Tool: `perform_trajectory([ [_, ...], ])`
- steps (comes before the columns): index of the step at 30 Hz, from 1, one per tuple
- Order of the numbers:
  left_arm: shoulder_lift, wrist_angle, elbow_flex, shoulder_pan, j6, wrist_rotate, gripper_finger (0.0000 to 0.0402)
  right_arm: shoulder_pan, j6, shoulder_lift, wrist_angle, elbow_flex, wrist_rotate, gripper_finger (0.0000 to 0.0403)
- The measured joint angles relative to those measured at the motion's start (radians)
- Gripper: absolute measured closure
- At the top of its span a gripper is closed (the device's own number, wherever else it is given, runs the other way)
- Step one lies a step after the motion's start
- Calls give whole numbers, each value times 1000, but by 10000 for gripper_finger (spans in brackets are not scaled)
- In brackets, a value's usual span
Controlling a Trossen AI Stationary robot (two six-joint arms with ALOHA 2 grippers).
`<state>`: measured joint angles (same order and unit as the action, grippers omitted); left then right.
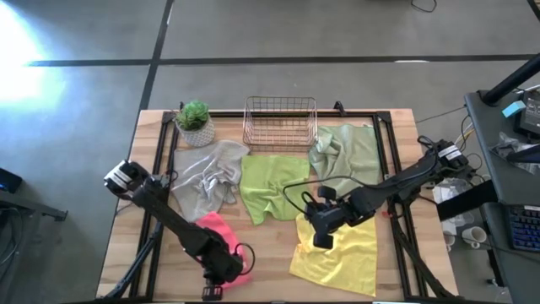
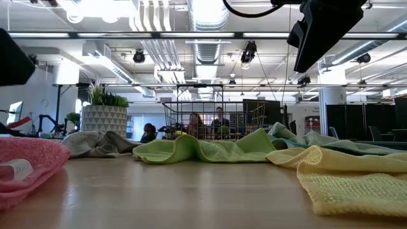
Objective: Fold microfiber towels
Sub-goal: Fold the pink towel
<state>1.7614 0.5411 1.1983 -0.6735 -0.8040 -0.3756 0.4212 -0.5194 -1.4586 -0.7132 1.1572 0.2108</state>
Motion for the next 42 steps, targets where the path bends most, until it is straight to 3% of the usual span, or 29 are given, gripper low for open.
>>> perform_trajectory([
  [14,-205,91,-8,2,-285,21,400,-7,54,0,63,0,0,367],
  [20,-299,97,-7,2,-277,30,400,-7,125,0,191,0,-1,367],
  [27,-393,135,-7,-3,-240,190,400,-7,178,0,307,0,-9,367],
  [36,-448,471,71,-36,-133,410,401,-7,96,0,312,47,-8,367],
  [42,-443,584,114,-83,-80,515,401,-7,47,0,336,70,-2,367],
])
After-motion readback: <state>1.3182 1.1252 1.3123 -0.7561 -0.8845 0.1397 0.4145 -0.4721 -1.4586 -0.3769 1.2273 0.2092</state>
